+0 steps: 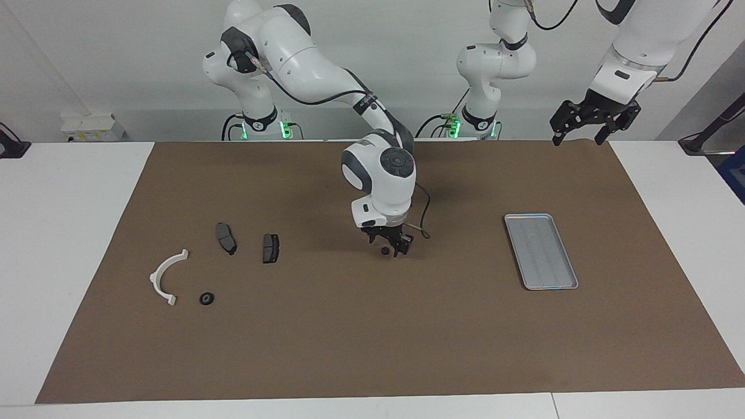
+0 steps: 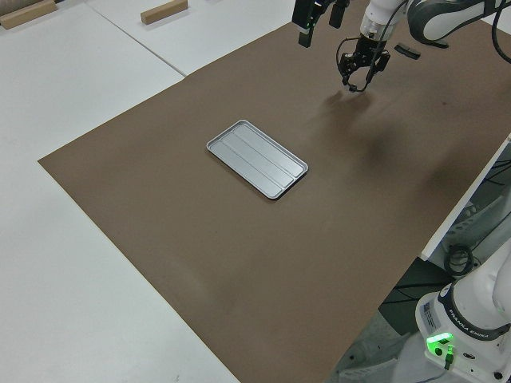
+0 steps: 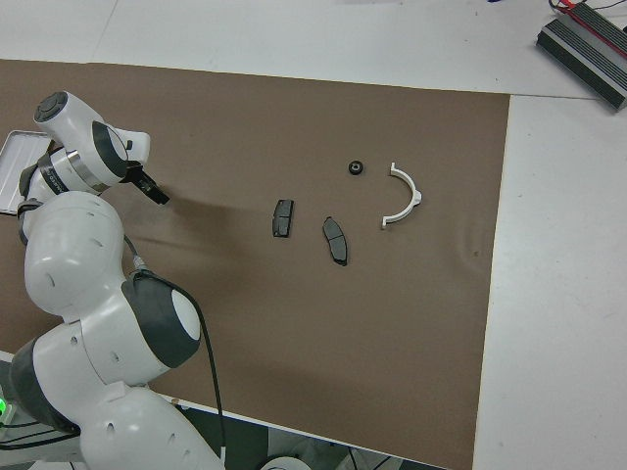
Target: Pick bearing gear from pile to tray
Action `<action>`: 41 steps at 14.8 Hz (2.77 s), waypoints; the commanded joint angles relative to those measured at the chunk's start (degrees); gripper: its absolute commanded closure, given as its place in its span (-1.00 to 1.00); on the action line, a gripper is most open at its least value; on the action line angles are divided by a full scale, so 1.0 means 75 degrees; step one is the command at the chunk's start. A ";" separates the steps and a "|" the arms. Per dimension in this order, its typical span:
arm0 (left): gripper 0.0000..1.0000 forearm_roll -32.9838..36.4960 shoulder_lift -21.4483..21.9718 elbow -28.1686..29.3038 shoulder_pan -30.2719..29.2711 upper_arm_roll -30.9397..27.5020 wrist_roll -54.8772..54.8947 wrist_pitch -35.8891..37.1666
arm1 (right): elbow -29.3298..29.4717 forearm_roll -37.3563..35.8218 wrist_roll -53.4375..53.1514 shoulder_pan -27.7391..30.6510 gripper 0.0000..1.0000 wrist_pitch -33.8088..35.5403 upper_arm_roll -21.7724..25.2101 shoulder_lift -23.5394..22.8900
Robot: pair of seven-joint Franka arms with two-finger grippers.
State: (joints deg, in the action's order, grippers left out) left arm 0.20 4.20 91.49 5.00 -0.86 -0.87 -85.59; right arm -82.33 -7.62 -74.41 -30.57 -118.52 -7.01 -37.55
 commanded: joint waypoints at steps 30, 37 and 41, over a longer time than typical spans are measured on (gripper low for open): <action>-1.00 0.0125 -0.1109 0.1794 0.1899 0.1498 -0.4581 -0.3222 | 0.0806 -0.0203 0.6685 0.3688 -1.00 0.1565 -0.0003 0.1315; -1.00 0.0324 -0.2737 0.1175 0.2661 0.1486 -0.5636 -0.4280 | 0.0759 0.0067 0.8091 0.4356 -1.00 0.1459 -0.0003 0.1315; -1.00 0.0757 -0.3840 0.0014 0.3025 0.1474 -0.6364 -0.4221 | 0.0525 0.0078 0.8795 0.4825 -1.00 0.1180 -0.0003 0.1362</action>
State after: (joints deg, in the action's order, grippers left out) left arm 3.87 -19.67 97.98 26.21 11.15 -46.30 -117.99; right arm -75.65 -8.28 -11.51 3.26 -107.59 -6.12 -28.80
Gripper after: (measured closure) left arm 0.000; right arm 0.000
